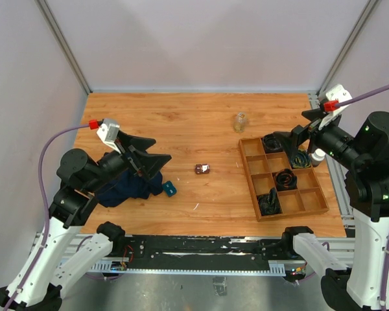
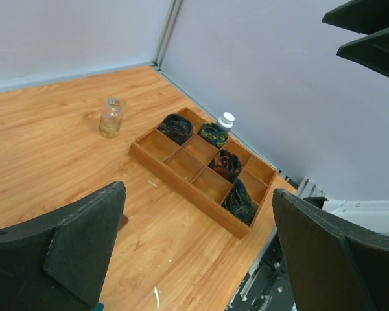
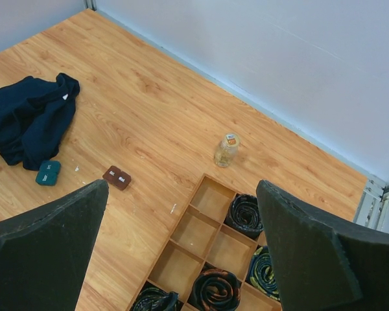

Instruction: Sort the pills into containers

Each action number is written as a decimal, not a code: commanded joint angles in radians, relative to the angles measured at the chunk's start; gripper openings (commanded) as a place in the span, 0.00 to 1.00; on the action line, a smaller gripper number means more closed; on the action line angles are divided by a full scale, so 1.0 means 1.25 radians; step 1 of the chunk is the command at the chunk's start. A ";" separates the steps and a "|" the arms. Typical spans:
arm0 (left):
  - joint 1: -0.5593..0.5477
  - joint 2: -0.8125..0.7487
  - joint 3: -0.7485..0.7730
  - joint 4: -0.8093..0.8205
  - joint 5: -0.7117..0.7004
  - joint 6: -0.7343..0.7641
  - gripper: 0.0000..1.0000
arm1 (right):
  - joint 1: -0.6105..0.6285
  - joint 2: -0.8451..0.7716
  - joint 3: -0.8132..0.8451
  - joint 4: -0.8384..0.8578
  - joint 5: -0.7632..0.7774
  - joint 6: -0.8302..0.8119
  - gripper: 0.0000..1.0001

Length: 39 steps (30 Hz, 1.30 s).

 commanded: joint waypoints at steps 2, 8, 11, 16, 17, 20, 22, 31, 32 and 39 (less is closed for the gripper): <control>0.004 0.008 0.014 0.027 0.016 0.007 0.99 | -0.012 0.003 0.018 -0.004 -0.005 0.010 0.98; 0.004 0.022 0.021 0.035 0.018 0.014 0.99 | -0.014 0.008 0.022 -0.004 -0.010 0.010 0.98; 0.004 0.028 0.022 0.039 0.019 0.015 0.99 | -0.014 0.010 0.023 -0.004 -0.009 0.010 0.98; 0.004 0.031 0.023 0.042 0.020 0.017 0.99 | -0.014 0.010 0.023 -0.006 -0.009 0.010 0.98; 0.004 0.031 0.023 0.042 0.019 0.018 0.99 | -0.014 0.009 0.022 -0.006 -0.008 0.009 0.98; 0.004 0.028 0.024 0.041 0.017 0.020 0.99 | -0.014 0.008 0.023 -0.007 -0.008 0.009 0.98; 0.004 0.028 0.023 0.042 0.016 0.021 0.99 | -0.014 0.008 0.023 -0.007 -0.009 0.009 0.98; 0.004 0.030 0.022 0.043 0.014 0.026 0.99 | -0.014 0.010 0.023 -0.007 -0.011 0.007 0.98; 0.004 0.031 0.022 0.043 0.015 0.027 0.99 | -0.014 0.011 0.022 -0.007 -0.012 0.007 0.98; 0.004 0.036 0.024 0.046 0.015 0.032 0.99 | -0.014 0.014 0.026 -0.007 -0.011 0.006 0.98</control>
